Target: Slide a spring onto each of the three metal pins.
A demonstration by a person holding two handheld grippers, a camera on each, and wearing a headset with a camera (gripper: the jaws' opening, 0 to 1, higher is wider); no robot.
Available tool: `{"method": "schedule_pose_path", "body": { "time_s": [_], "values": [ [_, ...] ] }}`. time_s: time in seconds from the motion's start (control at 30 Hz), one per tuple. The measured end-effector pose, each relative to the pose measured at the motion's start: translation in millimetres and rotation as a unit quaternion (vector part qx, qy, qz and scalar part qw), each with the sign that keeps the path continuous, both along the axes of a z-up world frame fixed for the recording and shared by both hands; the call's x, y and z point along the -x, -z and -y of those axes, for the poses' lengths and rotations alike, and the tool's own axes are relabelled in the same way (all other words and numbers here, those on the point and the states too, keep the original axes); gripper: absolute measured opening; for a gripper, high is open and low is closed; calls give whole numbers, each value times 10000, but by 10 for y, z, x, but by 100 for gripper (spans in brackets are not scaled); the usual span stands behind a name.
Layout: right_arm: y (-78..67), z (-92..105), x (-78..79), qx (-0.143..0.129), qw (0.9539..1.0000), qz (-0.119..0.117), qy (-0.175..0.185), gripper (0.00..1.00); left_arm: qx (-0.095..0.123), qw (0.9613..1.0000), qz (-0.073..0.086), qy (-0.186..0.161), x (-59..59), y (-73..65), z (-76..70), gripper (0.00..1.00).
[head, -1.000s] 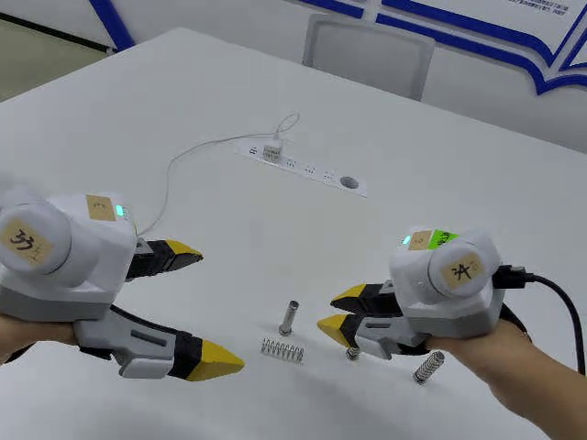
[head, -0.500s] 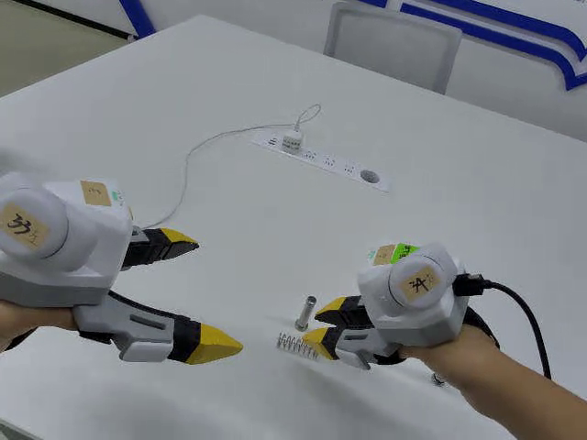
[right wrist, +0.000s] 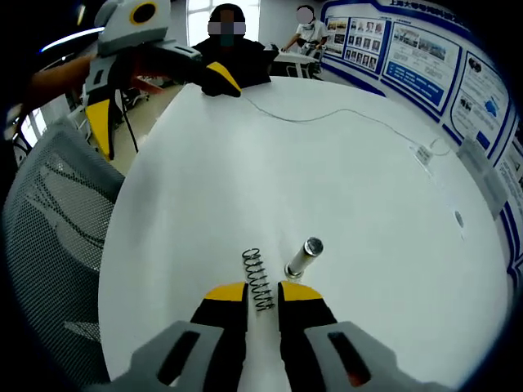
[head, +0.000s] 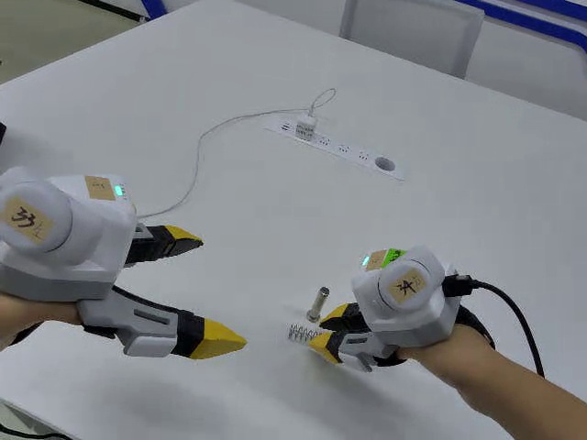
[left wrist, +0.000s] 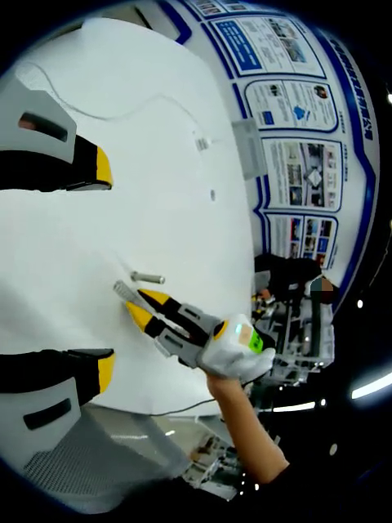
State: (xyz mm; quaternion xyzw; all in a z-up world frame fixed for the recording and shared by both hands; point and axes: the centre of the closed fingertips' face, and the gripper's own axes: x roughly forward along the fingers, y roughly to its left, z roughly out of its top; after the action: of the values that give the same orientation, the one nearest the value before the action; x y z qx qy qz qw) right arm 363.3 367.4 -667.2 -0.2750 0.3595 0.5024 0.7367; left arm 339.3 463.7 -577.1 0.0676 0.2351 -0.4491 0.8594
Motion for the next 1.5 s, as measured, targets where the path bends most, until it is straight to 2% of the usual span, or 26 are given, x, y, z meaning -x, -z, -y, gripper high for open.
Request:
{"method": "schedule_pose_path", "body": {
  "time_s": [0.27,0.3,0.5,0.7,0.8,0.93,1.2,1.3,1.37,1.43,1.5],
  "values": [
    [108,54,10,121,9999,-118,36,15,13,10000,-44,18,6,18,23,81],
    [95,36,15,22,9998,-165,88,14,19,10000,-44,20,7,18,26,81],
    [98,30,45,-17,9996,-276,113,11,-3,10000,-73,58,20,45,42,80],
    [103,34,52,-21,9994,-288,210,10,-7,9999,-72,103,25,43,69,80],
    [100,29,59,1,9996,-210,169,10,14,9999,-66,159,42,29,93,78],
    [92,32,90,19,9997,-219,130,10,27,9998,-58,198,54,14,122,77],
    [-89,106,111,-86,9998,-77,140,10,-14,9993,-32,384,82,-21,238,76],
    [-208,144,132,-148,9998,3,149,10,116,9988,-31,476,106,-77,299,74],
    [-275,164,151,-169,9998,77,112,10,121,9986,-9,520,117,-98,328,72],
    [-394,175,166,-206,9993,309,23,10,93,9983,-15,580,133,-122,361,71],
    [-518,178,214,-282,9987,418,3,10,233,9975,44,668,154,-215,427,71]
  ]
}}
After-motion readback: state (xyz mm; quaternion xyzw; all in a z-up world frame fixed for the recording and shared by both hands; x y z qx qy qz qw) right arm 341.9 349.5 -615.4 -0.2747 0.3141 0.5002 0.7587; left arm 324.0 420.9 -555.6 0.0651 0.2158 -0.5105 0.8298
